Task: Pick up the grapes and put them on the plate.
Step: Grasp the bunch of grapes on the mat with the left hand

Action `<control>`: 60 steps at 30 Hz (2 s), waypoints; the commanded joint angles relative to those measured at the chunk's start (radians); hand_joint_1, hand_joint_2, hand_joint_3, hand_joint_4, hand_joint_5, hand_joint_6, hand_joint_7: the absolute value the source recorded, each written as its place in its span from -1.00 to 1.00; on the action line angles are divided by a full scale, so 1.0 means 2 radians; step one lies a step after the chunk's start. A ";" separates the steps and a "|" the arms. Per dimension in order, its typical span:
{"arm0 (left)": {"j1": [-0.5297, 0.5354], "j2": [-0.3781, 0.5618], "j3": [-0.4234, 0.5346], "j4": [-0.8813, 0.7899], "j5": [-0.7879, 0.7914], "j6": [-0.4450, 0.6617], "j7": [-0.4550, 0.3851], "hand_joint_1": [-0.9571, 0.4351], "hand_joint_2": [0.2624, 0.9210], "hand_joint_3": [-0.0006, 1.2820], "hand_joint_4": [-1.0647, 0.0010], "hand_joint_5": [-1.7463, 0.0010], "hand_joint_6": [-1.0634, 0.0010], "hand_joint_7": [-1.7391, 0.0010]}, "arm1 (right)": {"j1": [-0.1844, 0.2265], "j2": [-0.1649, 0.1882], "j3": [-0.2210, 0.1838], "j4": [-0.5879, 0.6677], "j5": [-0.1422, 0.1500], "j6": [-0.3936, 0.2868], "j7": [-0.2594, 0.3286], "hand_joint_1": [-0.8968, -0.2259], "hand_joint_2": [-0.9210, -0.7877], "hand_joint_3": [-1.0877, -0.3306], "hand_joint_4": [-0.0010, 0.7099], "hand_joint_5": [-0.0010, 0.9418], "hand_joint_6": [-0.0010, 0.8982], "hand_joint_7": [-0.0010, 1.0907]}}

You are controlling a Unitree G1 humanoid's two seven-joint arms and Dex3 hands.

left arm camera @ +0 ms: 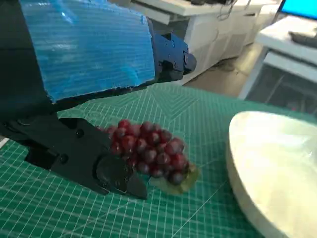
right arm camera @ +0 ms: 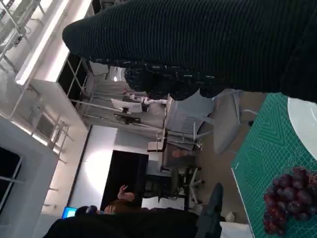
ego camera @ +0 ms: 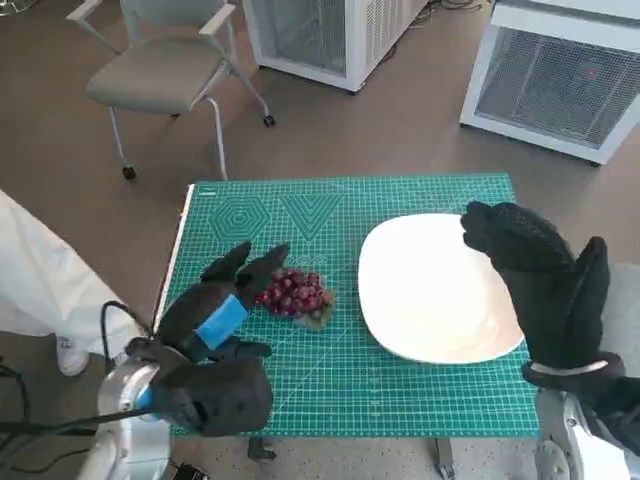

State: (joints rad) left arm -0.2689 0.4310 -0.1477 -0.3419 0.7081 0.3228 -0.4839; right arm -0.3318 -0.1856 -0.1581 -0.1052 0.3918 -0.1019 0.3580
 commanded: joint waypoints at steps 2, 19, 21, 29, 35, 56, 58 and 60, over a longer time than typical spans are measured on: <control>-0.014 0.002 -0.017 0.007 0.018 0.009 0.005 0.20 0.37 -0.99 1.00 1.00 0.69 0.97 | 0.013 0.001 -0.001 0.002 0.002 0.006 0.001 0.73 -1.00 0.24 0.00 0.96 -0.48 0.95; -0.121 -0.018 -0.094 0.176 0.083 0.033 0.026 0.16 0.37 -1.00 0.96 0.99 0.63 0.98 | 0.013 0.001 -0.002 0.000 0.001 0.009 -0.002 0.73 -1.00 0.24 0.00 0.95 -0.48 0.95; -0.137 -0.022 -0.102 0.209 0.088 0.034 0.034 0.15 0.37 -1.00 0.95 0.99 0.62 0.98 | 0.013 0.001 -0.002 0.002 0.001 0.008 -0.001 0.74 -1.00 0.24 0.01 0.95 -0.48 0.95; -0.204 -0.046 -0.134 0.346 0.094 0.041 0.062 0.13 0.38 -1.00 0.95 1.00 0.61 0.99 | 0.013 0.002 -0.003 0.006 0.002 0.006 0.001 0.74 -1.00 0.24 0.01 0.95 -0.48 0.95; -0.243 -0.064 -0.155 0.421 0.094 0.050 0.068 0.11 0.38 -1.00 0.96 1.00 0.61 0.99 | 0.014 0.002 -0.002 0.005 0.002 0.007 0.001 0.74 -1.00 0.24 0.01 0.95 -0.48 0.95; -0.289 -0.078 -0.182 0.536 0.065 0.007 0.082 0.17 0.42 -0.99 0.90 0.99 0.57 0.99 | 0.015 -0.002 -0.006 0.002 0.004 0.010 0.003 0.74 -1.00 0.24 0.00 0.96 -0.48 0.95; -0.293 -0.079 -0.183 0.544 0.064 0.005 0.083 0.17 0.43 -0.99 0.90 0.99 0.56 0.99 | 0.016 -0.002 -0.005 0.001 0.004 0.011 0.003 0.74 -1.00 0.24 0.00 0.96 -0.48 0.95; -0.296 -0.081 -0.185 0.553 0.063 0.003 0.084 0.16 0.45 -0.99 0.89 0.99 0.55 0.99 | 0.016 -0.002 -0.005 0.000 0.003 0.011 0.002 0.74 -1.00 0.24 0.00 0.96 -0.49 0.95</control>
State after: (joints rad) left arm -0.8304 0.2726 -0.5078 0.7379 0.8453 0.3378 -0.3220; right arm -0.3246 -0.1867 -0.1669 -0.1055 0.3924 -0.0974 0.3584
